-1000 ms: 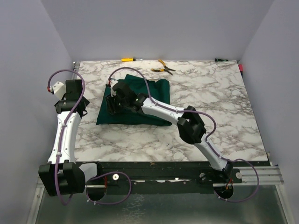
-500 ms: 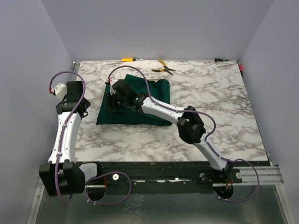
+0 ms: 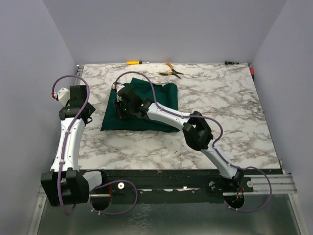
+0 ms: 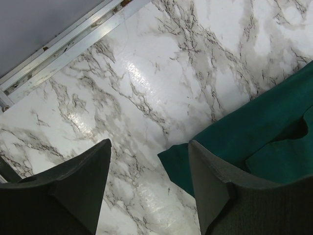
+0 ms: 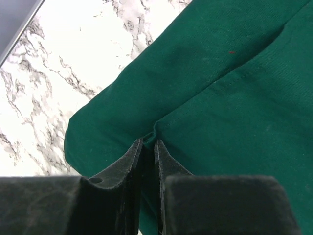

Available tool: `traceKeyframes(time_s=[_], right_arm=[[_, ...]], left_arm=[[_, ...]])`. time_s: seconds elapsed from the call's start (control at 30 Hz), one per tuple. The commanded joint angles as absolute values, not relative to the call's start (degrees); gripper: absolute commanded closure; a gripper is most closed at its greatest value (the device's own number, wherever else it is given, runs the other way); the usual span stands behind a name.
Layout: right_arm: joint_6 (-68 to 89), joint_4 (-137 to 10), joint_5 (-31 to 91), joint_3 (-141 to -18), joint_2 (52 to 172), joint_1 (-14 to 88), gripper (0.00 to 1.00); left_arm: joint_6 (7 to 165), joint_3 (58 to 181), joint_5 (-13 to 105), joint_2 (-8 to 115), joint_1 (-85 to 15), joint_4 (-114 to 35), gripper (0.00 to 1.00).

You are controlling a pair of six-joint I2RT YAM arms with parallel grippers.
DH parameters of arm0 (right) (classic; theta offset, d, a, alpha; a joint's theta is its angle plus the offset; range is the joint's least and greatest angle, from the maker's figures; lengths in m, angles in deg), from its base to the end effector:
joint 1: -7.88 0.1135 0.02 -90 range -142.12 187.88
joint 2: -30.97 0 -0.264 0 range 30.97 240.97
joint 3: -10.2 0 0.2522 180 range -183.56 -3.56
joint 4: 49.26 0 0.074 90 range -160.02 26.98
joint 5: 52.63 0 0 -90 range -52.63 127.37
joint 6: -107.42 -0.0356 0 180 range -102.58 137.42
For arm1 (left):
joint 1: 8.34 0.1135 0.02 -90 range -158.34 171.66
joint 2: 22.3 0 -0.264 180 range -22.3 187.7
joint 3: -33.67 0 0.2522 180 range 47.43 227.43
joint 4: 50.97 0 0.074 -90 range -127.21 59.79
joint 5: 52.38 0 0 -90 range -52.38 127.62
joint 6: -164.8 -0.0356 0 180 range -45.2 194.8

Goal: Open and lay out the surgical kit
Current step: Open the surgical kit at the center of the board.

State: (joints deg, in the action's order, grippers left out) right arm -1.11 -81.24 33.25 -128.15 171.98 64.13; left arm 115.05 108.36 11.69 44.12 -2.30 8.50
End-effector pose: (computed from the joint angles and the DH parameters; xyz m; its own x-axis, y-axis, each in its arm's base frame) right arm 0.3130 0.4730 0.2057 -0.5734 -0.2876 -0.7671 -0.7171 0.6290 0.3002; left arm 0.2275 0.0397 0.3091 -0.3543 -0.6218 -0.6984 -0.7809 0.6076 -0.1448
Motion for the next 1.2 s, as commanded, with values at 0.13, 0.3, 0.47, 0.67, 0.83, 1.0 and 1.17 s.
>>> traceKeyframes(time_s=[0.13,0.3,0.47,0.67,0.83,1.0,1.17], right_arm=[[-2.19,-81.66,37.92,-127.72,165.72,63.95,0.99],[-0.26,-86.70,47.90,-127.01,161.06,63.82,0.99],[-0.07,-90.85,59.22,-115.22,150.05,61.12,0.99],[-0.96,-92.65,67.47,-93.12,132.27,52.73,1.00],[-2.07,-91.80,73.08,-74.29,119.61,41.25,0.99],[-3.66,-88.96,76.67,-59.70,114.30,27.43,0.99],[-15.93,-101.59,80.38,-63.01,118.54,16.72,0.73]], left_arm=[[114.75,107.38,14.12,43.31,-1.92,7.29,0.34],[113.54,107.08,18.91,43.98,-1.92,5.16,0.34],[111.59,105.88,26.49,46.17,-1.88,0.84,0.34],[107.88,108.61,34.25,52.76,-1.92,-0.82,0.34],[107.53,110.83,35.62,57.21,-1.91,-0.91,0.35],[107.11,112.71,35.25,61.37,-1.92,-1.00,0.36],[106.55,114.92,34.13,64.88,-1.90,-0.89,0.36]])
